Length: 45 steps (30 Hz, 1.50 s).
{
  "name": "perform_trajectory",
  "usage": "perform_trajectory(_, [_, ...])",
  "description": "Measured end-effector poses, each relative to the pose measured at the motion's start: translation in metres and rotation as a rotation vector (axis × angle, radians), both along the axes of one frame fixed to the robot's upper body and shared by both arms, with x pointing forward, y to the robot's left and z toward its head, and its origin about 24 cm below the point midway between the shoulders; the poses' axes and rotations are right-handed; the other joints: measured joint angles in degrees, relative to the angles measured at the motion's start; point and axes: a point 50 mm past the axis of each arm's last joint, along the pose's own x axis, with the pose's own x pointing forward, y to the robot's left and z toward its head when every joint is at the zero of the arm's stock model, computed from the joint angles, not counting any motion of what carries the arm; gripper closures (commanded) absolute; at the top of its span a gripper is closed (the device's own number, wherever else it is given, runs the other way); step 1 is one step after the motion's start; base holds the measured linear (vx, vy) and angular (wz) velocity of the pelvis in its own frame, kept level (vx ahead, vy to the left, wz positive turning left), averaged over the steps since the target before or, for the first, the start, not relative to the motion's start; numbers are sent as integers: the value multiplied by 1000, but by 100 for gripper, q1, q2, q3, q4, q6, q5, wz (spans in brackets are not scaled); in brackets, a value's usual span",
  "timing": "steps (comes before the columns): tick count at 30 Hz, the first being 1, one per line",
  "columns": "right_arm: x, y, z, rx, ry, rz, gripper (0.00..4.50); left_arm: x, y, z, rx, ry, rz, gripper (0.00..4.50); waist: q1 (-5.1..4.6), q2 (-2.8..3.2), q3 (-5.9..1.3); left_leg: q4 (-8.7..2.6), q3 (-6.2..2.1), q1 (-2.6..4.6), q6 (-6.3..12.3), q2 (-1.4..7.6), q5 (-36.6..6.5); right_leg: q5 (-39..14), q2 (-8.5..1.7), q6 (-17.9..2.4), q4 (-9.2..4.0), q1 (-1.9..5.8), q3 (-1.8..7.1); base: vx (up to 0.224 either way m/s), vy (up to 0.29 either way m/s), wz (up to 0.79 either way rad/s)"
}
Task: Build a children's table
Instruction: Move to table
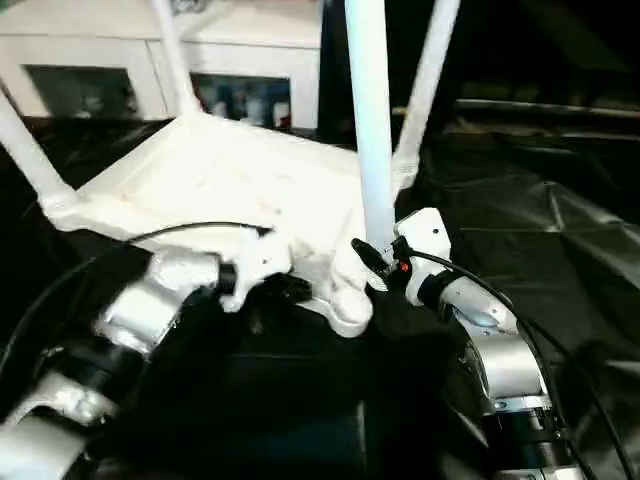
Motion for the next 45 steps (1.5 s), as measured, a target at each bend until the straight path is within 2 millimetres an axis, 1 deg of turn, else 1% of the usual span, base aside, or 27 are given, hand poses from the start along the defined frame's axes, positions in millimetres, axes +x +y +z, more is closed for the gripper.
perform_trajectory(2, [0, -1, 1, 1, -7, -5, 259, 5, 1, 11, 6, -19, -53, 353, 0, 14, -5, 0, 0, -15, 32, 2, 18, -9, 2, 1, 3, -15, 0, 53, -2, -2])
perform_trajectory(4, [0, -2, 1, 0, -8, -8, 259, 10, 3, 17, 19, -52, -89, 330, -11, 25, -5, -1, 0, -24, 42, 2, 16, -17, 2, -9, 7, -25, -2, 26, -1, 0])
perform_trajectory(8, [-1, -4, -1, -1, 0, -12, 259, 15, 5, 13, 60, -48, -146, 299, -17, 55, 9, 2, 0, -48, 42, 4, 18, -19, 3, -11, 19, -54, -5, 0, 0, 0])
perform_trajectory(10, [-2, -4, -2, -2, 3, -13, 259, 17, 7, 13, 80, -49, -169, 285, -27, 91, 26, 4, 0, -48, 37, 5, 21, -19, 2, -11, 22, -53, -3, 0, 0, 0])
perform_trajectory(11, [-2, -4, -2, -3, 3, -14, 259, 18, 8, 13, 89, -44, -184, 281, -25, 97, 27, 6, 0, -47, 37, 5, 22, -18, 2, -12, 23, -52, -4, 0, 0, 0])
perform_trajectory(12, [-2, -5, -2, -4, 4, -15, 259, 19, 8, 13, 107, -41, -206, 276, -25, 121, 24, 7, 0, -43, 39, 7, 25, -18, 2, -12, 23, -48, -4, 0, 0, 0])
perform_trajectory(13, [-3, -5, -3, -5, 5, -17, 259, 19, 9, 12, 127, -37, -219, 256, -28, 142, 18, 7, 2, -40, 38, 6, 25, -17, 2, -13, 23, -44, -3, 0, 0, 0])
perform_trajectory(15, [-7, -7, -6, -7, 14, -22, 259, 21, 12, 7, 170, -23, -242, 256, -29, 208, 14, 11, 3, -30, 19, 6, 14, -15, 2, -12, 23, -31, -2, 0, 0, 0])
perform_trajectory(17, [-10, -8, -9, -8, 27, -27, 259, 22, 14, 4, 184, -12, -245, 256, -29, 245, 12, 11, 6, -25, 19, 6, 14, -15, 0, -11, 24, -27, -2, 0, 0, 0])
perform_trajectory(21, [-12, -12, -7, -10, 15, -43, 259, 24, 9, -2, 208, -28, -249, 256, -25, 271, 7, 13, 5, -25, 26, 8, 19, -14, 1, -11, 32, -27, -4, 0, 0, 0])
perform_trajectory(25, [-13, -12, -7, -10, 12, -50, 259, 27, 4, -9, 214, -44, -210, 256, -44, 273, 6, 20, 5, -25, 46, 8, 31, -14, 1, -11, 32, -25, -4, 0, 0, 0])
perform_trajectory(27, [-13, -13, -7, -10, 14, -53, 259, 27, 4, -12, 216, -45, -200, 282, -56, 273, 6, 20, 5, -25, 47, 8, 31, -14, 1, -11, 32, -26, -4, 0, 0, 0])
perform_trajectory(30, [-13, -13, -8, -10, 18, -54, 259, 30, 7, -12, 227, -41, -181, 296, -49, 274, 5, 20, 5, -24, 48, 8, 32, -14, 1, -11, 33, -25, -4, 0, 0, 0])
perform_trajectory(31, [-13, -13, -8, -10, 20, -54, 259, 30, 8, -14, 231, -35, -174, 310, -48, 274, 5, 20, 5, -24, 49, 8, 32, -14, 1, -11, 33, -25, -4, 0, 0, 0])
perform_trajectory(32, [-13, -13, -8, -11, 20, -55, 259, 30, 9, -15, 234, -29, -170, 310, -46, 274, 5, 21, 5, -25, 49, 8, 32, -14, 1, -11, 33, -25, -5, 0, 0, 0])
perform_trajectory(33, [-13, -13, -8, -11, 21, -55, 259, 30, 12, -17, 240, -16, -164, 335, -45, 274, 5, 22, 5, -25, 49, 8, 33, -14, 1, -11, 33, -25, -4, 0, 0, 0])
perform_trajectory(34, [-13, -13, -8, -11, 21, -55, 259, 30, 14, -18, 246, -6, -161, 334, -44, 274, 6, 23, 5, -26, 49, 8, 33, -14, 1, -11, 34, -25, -5, 0, 0, 0])
perform_trajectory(36, [-13, -13, -8, -11, 21, -54, 259, 31, 19, -17, 260, 17, -151, 342, -44, 274, 5, 23, 5, -25, 49, 9, 33, -14, 0, -11, 34, -25, -4, 0, 0, 0])
perform_trajectory(38, [-13, -13, -8, -11, 21, -54, 259, 32, 23, -15, 278, 46, -147, 373, -44, 273, 5, 23, 5, -25, 49, 9, 33, -14, 1, -11, 34, -26, -4, 0, 0, 0])
perform_trajectory(39, [-13, -12, -8, -11, 21, -54, 259, 33, 24, -14, 290, 59, -142, 378, -43, 274, 5, 23, 5, -25, 49, 9, 33, -14, 1, -11, 35, -26, -5, 0, 0, 0])
perform_trajectory(40, [-13, -12, -8, -10, 21, -54, 259, 33, 26, -14, 314, 83, -141, 376, -47, 274, 5, 22, 5, -25, 50, 9, 33, -14, 1, -11, 34, -25, -4, 0, 0, 0])
perform_trajectory(41, [-13, -12, -8, -8, 21, -54, 259, 33, 26, -13, 329, 96, -141, 388, -54, 275, 4, 22, 5, -24, 50, 9, 32, -14, 1, -11, 34, -25, -3, 0, 0, 0])
perform_trajectory(42, [-13, -11, -8, -7, 21, -54, 259, 34, 26, -13, 344, 115, -121, 388, -68, 278, 2, 22, 6, -22, 50, 9, 32, -14, 1, -11, 35, -25, -2, 0, 0, 0])
perform_trajectory(44, [-13, -11, -8, -7, 22, -53, 259, 35, 28, -13, 353, 140, -90, 411, -93, 279, 2, 22, 5, -15, 50, 9, 33, -14, 1, -11, 40, -23, -2, 0, 0, 0])
perform_trajectory(45, [-13, -11, -8, -7, 22, -53, 259, 36, 28, -13, 351, 156, -74, 411, -104, 279, 2, 22, 5, -9, 49, 9, 33, -14, 1, -12, 42, -22, -2, 0, 0, 0])
